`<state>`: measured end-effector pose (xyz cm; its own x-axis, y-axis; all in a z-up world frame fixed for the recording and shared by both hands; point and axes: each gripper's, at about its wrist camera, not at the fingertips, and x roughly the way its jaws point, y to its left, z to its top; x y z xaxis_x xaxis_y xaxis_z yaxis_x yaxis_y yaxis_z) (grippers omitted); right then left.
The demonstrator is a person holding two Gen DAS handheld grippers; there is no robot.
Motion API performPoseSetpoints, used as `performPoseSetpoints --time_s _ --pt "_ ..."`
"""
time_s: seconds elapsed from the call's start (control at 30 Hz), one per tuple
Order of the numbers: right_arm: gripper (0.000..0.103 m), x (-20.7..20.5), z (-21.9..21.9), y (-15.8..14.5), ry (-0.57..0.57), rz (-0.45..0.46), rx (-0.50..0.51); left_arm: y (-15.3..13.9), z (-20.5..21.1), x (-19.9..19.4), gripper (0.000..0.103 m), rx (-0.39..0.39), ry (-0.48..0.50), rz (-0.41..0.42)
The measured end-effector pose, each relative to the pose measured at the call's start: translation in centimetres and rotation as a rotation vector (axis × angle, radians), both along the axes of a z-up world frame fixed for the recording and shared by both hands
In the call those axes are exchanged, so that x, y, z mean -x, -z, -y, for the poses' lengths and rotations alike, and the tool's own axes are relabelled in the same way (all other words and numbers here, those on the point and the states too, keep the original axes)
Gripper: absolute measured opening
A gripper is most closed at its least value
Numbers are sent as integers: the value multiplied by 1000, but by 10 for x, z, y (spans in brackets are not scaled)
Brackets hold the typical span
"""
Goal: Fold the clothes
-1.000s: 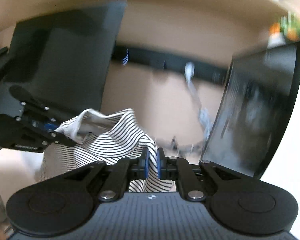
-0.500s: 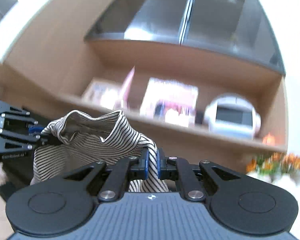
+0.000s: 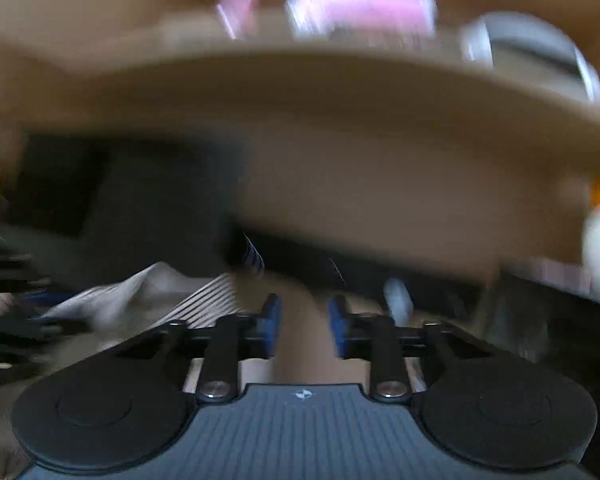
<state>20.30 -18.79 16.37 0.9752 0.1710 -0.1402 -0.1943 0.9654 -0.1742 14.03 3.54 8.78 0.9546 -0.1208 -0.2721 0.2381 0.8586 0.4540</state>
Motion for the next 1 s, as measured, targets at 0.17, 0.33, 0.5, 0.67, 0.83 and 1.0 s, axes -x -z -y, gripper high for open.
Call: performPoseSetpoints --time_s 0.17,0.33,0.5,0.67,0.83,1.0 --pt "103 -28 32 65 39 -235 -130 35 -40 -18 63 242 -128 -250" --pt "103 -20 20 120 -40 -392 -204 69 -43 -15 71 413 -60 -464" --pt "103 -11 -10 184 -175 -555 -386 120 -19 -13 80 543 49 -687" --pt "103 -36 -22 227 -213 -701 -578 148 -23 -26 82 615 37 -784" --pt "103 -70 -9 262 -33 -816 -556 159 -37 -42 83 629 -12 -819" --pt "103 -69 10 273 114 -709 -294 163 -35 -67 83 550 -29 -810"
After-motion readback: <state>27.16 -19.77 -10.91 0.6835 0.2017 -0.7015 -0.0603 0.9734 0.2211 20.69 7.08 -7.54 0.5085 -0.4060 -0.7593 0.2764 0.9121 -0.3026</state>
